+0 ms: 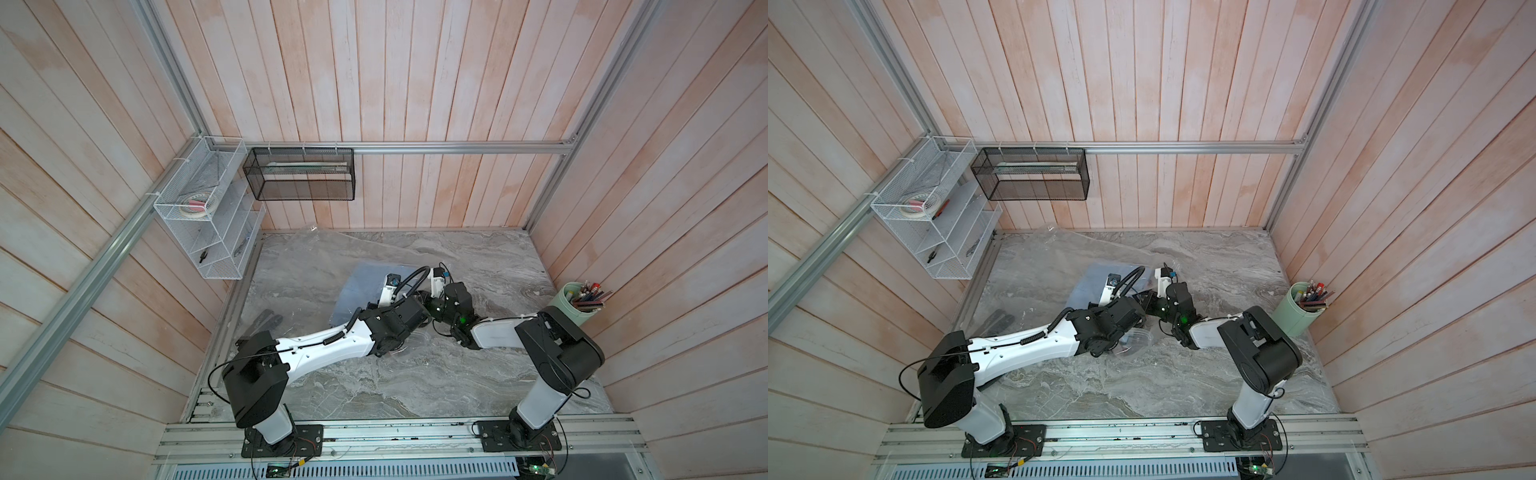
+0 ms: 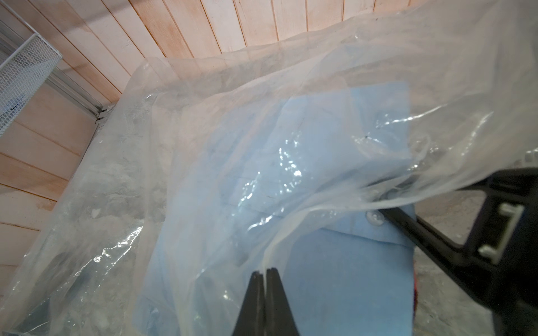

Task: Take the shirt out of the vacuum bag
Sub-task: Take out the shirt from the vacuum bag.

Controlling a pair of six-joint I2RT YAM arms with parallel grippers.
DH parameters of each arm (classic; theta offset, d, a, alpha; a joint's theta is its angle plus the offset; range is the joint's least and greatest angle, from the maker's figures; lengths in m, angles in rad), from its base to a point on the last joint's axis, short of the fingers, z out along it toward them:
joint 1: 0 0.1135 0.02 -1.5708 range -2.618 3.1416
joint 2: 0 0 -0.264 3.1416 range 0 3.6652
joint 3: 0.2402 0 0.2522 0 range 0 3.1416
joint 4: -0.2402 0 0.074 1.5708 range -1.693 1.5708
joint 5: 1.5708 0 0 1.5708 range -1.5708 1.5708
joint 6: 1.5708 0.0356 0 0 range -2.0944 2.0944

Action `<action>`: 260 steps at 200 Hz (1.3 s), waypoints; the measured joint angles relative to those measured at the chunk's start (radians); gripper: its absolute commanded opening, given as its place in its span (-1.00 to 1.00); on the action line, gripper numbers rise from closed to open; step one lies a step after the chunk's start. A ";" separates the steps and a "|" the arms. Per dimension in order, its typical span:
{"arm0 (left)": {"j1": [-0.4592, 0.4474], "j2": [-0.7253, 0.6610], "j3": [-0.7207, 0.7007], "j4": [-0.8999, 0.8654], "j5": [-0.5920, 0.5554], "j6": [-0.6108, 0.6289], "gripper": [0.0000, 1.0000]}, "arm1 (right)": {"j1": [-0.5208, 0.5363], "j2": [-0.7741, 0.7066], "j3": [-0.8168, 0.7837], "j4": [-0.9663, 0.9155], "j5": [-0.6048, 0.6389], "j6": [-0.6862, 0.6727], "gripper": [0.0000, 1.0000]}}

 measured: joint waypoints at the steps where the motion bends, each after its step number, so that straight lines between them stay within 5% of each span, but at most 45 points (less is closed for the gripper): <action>1: 0.000 0.000 0.000 0.000 0.000 0.000 -1.00 | -0.001 -0.002 -0.002 0.000 0.000 0.000 -1.00; 148: 0.022 -0.072 -0.001 0.016 -0.021 0.000 -1.00 | -0.074 -0.245 -0.090 -0.121 -0.049 -0.033 -1.00; 260: 0.042 -0.072 -0.001 0.021 -0.021 0.000 -1.00 | -0.100 -0.495 -0.064 -0.381 -0.055 -0.106 -1.00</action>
